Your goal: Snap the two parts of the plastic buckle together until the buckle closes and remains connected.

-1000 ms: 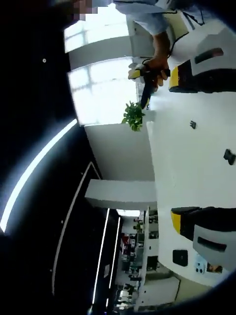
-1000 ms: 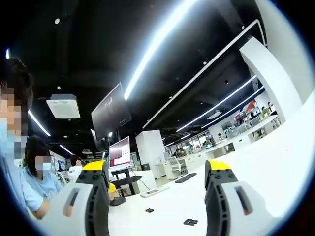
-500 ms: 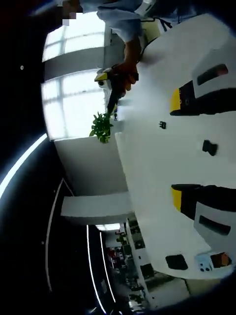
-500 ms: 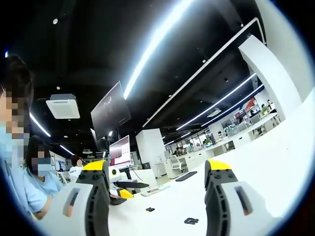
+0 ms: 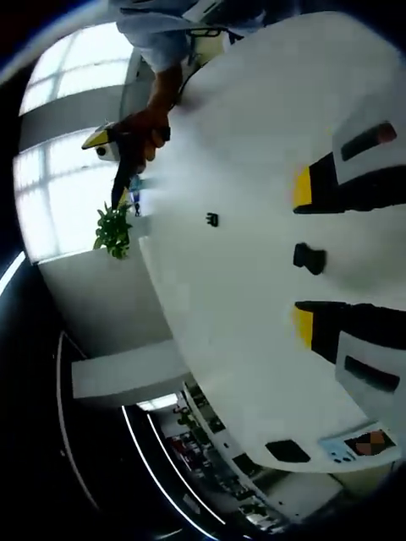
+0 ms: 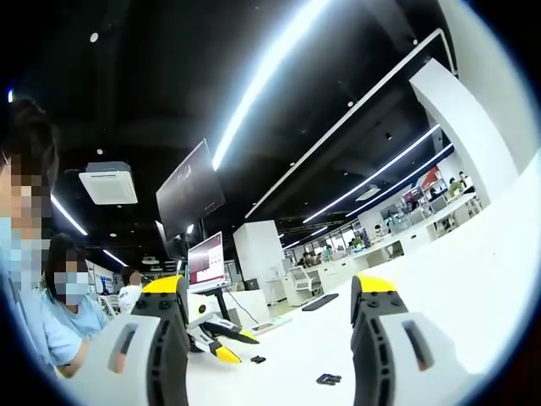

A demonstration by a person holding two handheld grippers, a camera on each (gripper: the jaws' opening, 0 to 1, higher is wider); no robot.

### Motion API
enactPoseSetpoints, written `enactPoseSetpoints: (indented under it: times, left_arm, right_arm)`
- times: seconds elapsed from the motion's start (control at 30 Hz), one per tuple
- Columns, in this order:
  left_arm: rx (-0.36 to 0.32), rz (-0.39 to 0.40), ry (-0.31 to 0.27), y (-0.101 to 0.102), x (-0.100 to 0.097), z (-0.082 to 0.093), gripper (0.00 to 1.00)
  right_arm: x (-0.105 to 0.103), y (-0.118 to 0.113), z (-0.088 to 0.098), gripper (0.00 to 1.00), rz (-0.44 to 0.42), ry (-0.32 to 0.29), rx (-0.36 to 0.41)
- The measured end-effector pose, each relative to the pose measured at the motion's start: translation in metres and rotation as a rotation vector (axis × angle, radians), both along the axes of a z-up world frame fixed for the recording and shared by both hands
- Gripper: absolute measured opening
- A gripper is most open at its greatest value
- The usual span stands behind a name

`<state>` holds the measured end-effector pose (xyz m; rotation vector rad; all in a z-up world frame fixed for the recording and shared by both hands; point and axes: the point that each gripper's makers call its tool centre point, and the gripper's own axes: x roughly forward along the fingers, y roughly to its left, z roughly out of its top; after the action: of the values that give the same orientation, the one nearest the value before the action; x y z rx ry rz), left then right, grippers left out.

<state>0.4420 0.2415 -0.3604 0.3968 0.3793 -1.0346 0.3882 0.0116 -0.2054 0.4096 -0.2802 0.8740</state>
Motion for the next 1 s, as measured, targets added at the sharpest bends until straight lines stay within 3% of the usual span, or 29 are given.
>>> enactPoseSetpoints:
  times: [0.13, 0.63, 0.83, 1.0]
  left_arm:
    - [-0.005, 0.004, 0.048, 0.001, -0.001, -0.005, 0.32]
    - [0.014, 0.036, 0.122, -0.004, -0.004, -0.021, 0.23]
    - [0.012, 0.036, 0.121, -0.005, -0.002, -0.021, 0.22]
    - [0.012, 0.041, 0.131, -0.005, -0.005, -0.023, 0.15]
  right_arm:
    - [0.000, 0.000, 0.000, 0.79, 0.000, 0.001, 0.001]
    - [-0.001, -0.002, 0.002, 0.79, 0.002, -0.006, 0.006]
    - [-0.003, -0.002, 0.002, 0.79, 0.001, -0.008, 0.009]
    - [-0.003, -0.002, 0.002, 0.78, 0.003, -0.009, 0.009]
